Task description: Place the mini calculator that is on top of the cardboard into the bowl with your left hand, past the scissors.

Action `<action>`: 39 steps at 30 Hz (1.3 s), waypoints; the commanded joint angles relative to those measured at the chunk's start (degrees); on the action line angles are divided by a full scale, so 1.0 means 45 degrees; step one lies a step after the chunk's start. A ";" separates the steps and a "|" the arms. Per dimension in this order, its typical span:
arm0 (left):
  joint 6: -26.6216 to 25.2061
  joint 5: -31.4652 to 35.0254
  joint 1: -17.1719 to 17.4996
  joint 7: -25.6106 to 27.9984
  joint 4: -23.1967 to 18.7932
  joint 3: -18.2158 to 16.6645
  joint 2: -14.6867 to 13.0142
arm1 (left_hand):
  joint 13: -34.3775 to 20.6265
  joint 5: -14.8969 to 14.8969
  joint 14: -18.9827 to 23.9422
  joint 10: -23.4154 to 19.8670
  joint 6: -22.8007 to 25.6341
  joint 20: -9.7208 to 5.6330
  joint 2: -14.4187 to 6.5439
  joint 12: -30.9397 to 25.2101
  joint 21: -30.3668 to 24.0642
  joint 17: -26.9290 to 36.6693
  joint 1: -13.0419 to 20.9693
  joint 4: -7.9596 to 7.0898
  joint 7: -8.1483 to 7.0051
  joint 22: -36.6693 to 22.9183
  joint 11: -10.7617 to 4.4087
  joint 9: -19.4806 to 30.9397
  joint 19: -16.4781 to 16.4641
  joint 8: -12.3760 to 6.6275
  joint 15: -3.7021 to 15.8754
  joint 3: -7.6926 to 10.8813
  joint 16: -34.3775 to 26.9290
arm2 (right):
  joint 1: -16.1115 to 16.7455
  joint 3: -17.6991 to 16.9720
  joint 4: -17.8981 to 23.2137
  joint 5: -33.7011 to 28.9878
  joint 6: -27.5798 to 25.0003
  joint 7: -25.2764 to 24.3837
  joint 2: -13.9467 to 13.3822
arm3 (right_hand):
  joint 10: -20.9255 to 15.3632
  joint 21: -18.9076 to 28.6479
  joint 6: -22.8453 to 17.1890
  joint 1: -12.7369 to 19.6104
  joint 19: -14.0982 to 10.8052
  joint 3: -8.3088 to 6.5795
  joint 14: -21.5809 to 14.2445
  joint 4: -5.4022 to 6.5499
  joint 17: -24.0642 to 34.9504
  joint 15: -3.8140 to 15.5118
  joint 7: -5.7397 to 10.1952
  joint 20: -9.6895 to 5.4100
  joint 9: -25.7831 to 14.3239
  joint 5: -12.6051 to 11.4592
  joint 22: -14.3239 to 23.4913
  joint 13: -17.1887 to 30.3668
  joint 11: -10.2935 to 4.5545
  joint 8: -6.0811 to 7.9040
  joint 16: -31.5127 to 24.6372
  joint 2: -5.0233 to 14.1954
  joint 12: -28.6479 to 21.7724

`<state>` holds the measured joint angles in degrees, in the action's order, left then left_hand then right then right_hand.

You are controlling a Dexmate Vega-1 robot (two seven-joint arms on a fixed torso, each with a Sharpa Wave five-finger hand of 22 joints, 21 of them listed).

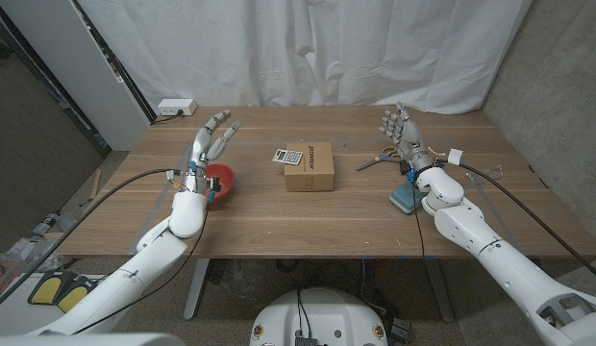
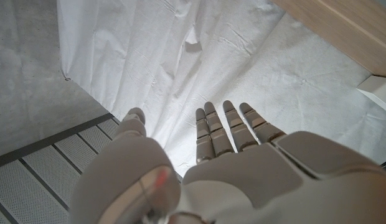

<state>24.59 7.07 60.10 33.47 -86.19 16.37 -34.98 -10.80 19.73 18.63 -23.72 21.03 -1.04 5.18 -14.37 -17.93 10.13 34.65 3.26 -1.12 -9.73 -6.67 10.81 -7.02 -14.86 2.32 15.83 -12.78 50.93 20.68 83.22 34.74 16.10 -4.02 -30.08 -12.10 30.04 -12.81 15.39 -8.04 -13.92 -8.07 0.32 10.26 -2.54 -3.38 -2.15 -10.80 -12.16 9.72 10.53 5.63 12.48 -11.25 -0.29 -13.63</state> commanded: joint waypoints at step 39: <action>-0.6215 0.4876 0.1968 0.2318 -0.4211 0.0391 -0.2327 | -0.0055 0.0621 -0.0012 -0.0351 0.0414 -0.0409 0.0445 0.0460 0.0673 0.0001 0.2035 0.1137 -0.0769 -0.0070 -0.0944 0.0039 -0.0011 0.0101 0.1274 0.0238 0.0419 | 0.0116 -0.0195 0.0522 0.0198 -0.0566 0.0069 -0.0500 | -0.0074 -0.0268 -0.0122 0.0095 -0.0065 -0.0001 0.0064 -0.0148 0.0079 -0.0034 -0.0013 -0.0037 -0.0079 0.0084 0.0052 0.0038 0.0023 -0.0103 0.0039 0.0064 0.0047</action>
<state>-0.38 28.09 68.02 43.42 -103.11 17.40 -44.63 -10.79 22.13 19.03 -24.92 22.84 -2.26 7.00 -12.60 -15.03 10.14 42.80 8.03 -4.24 -9.73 -10.57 10.80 -7.20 -14.58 2.37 16.89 -11.00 51.33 20.51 85.88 35.32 12.76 -3.74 -32.15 -12.09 29.15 -12.80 15.39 -8.03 -13.93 -7.75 -0.17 10.54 -2.85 -3.37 -2.15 -11.08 -11.84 9.72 10.53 5.63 12.03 -11.00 -0.29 -13.63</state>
